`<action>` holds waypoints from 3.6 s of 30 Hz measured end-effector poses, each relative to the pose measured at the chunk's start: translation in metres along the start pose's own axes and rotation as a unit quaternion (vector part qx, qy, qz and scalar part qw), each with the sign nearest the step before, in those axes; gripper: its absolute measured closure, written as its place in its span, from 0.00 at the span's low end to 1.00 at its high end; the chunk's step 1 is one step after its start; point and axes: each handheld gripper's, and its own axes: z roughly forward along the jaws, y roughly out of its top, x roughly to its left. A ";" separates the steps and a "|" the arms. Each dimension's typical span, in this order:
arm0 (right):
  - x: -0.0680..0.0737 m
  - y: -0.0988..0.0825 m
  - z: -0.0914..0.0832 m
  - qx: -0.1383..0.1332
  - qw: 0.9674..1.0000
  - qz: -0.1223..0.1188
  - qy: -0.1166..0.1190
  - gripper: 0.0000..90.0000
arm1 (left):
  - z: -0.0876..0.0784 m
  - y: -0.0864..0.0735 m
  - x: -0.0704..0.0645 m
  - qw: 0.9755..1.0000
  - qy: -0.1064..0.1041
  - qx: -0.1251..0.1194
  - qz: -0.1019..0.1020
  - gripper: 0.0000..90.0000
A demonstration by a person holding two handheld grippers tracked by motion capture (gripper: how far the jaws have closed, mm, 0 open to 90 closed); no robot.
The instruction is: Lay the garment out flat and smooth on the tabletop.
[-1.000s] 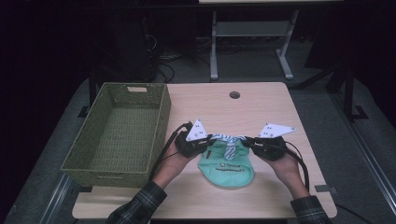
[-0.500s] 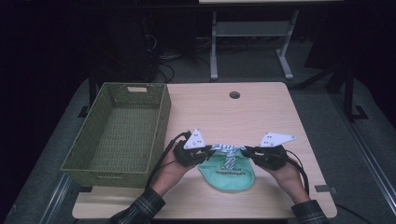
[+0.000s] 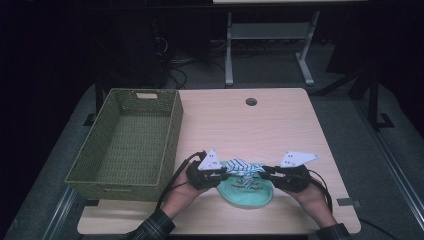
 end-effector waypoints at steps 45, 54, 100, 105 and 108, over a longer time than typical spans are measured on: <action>-0.002 -0.012 -0.020 -0.004 0.999 0.043 0.031 0.99 | -0.010 0.001 0.007 0.995 -0.066 0.015 -0.075 0.99; -0.006 -0.004 0.001 0.007 0.998 0.039 0.038 1.00 | 0.010 0.004 0.018 0.993 -0.071 0.010 -0.092 0.99; 0.018 -0.033 0.019 0.084 0.993 0.030 0.071 1.00 | 0.060 0.005 0.030 0.994 -0.003 0.093 -0.063 0.99; 0.018 -0.033 0.019 0.086 0.993 0.030 0.071 1.00 | 0.068 0.007 0.032 0.993 -0.006 0.099 -0.069 1.00; 0.018 -0.032 0.019 0.085 0.994 0.028 0.070 1.00 | 0.066 0.007 0.033 0.993 -0.009 0.089 -0.076 0.99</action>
